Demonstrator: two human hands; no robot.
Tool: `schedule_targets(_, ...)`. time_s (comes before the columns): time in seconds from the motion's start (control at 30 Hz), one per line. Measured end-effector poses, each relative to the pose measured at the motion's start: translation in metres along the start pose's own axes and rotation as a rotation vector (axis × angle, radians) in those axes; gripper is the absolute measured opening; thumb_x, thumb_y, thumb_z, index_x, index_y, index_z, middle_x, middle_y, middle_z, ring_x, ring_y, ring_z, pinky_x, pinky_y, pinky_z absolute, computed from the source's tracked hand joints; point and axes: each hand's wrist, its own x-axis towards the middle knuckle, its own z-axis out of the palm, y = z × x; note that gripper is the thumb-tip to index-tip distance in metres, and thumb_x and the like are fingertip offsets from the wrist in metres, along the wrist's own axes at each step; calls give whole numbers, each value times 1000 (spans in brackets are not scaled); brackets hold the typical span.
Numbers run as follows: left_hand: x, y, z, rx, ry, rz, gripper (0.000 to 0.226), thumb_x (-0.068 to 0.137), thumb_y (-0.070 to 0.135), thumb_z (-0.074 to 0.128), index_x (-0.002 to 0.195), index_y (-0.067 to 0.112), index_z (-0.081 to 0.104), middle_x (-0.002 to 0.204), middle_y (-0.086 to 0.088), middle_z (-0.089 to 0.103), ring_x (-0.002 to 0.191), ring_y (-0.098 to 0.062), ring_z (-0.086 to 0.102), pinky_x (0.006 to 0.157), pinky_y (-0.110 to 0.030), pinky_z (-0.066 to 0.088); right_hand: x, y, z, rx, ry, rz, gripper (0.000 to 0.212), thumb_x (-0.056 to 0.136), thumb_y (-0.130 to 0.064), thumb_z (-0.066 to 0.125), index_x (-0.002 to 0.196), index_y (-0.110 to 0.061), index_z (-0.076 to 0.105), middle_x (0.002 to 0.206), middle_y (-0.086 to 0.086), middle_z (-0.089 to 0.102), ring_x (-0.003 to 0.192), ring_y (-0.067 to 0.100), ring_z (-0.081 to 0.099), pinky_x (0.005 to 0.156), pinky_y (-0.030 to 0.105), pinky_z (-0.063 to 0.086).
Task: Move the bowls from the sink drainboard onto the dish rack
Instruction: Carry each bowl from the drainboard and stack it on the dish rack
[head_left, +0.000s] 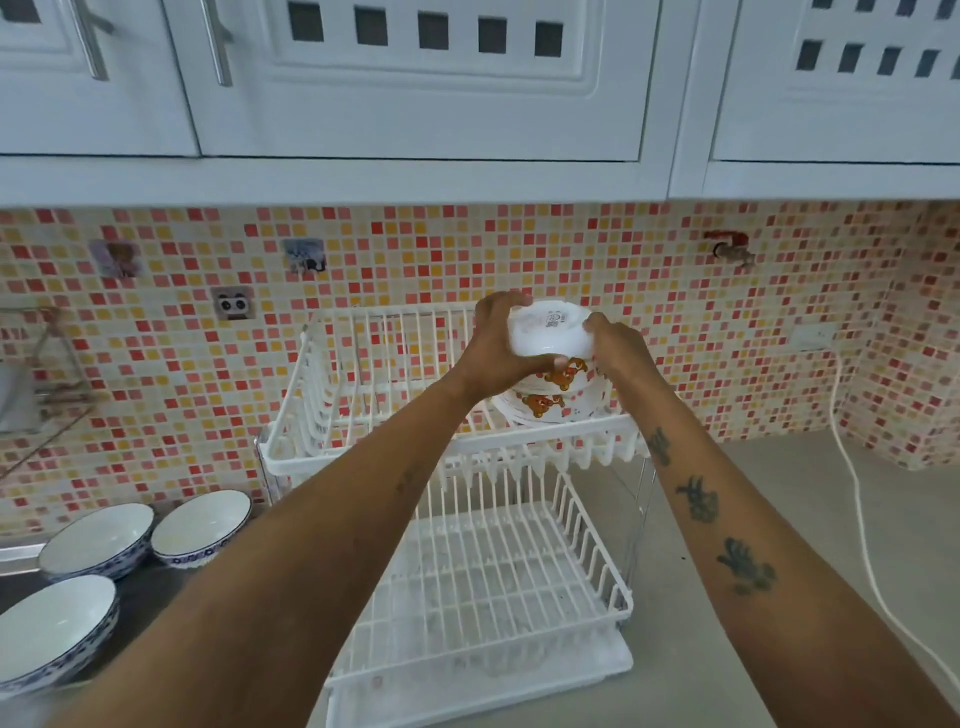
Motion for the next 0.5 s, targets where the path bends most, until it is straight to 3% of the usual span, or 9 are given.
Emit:
schedule_targets(0.07, -1, -2, -2, -28, -26, -81, 87, 71, 31, 85, 141, 16, 36, 146, -6, 25, 127, -12, 33, 109, -27, 39, 2, 3, 2, -68, -8, -31, 28, 91, -33, 38, 102, -14, 54, 89, 4, 59, 73, 17, 56, 61, 28, 42)
schedule_targets(0.17, 3, -5, -5, -122, -5, -236, 84, 75, 50, 77, 141, 16, 37, 147, -5, 28, 130, -18, 38, 107, -36, 43, 5, 7, 3, -112, -13, -62, 28, 90, -33, 37, 106, -16, 53, 99, 4, 58, 77, 15, 56, 59, 27, 40)
schedule_targets(0.27, 13, -16, -6, -270, 21, -474, 112, 59, 83, 62, 139, 7, 43, 150, -9, 39, 130, -29, 48, 108, -46, 45, 9, 10, 4, -107, -12, -65, 35, 93, -34, 35, 116, -13, 53, 110, 7, 55, 91, 23, 55, 74, 32, 45)
schedule_targets(0.3, 14, -19, -5, -302, -25, -532, 111, 64, 82, 58, 141, 4, 43, 150, -11, 43, 130, -31, 50, 109, -44, 44, 9, 10, 5, -117, -13, -63, 42, 95, -38, 35, 122, -12, 53, 115, 8, 55, 96, 25, 54, 79, 35, 44)
schedule_targets(0.4, 3, -9, -4, -333, -94, -597, 77, 94, 58, 43, 148, 4, 35, 151, -9, 44, 138, -29, 41, 108, -34, 35, 10, 11, 6, -142, -34, -55, 62, 91, -56, 41, 138, -15, 44, 135, 8, 52, 114, 28, 55, 84, 35, 41)
schedule_targets(0.5, 4, -11, -2, -325, -146, -606, 75, 94, 60, 39, 147, 7, 37, 149, -11, 47, 136, -31, 42, 109, -40, 36, 8, 14, 5, -120, -33, -40, 63, 90, -50, 51, 141, -16, 39, 141, 7, 48, 113, 28, 53, 81, 36, 42)
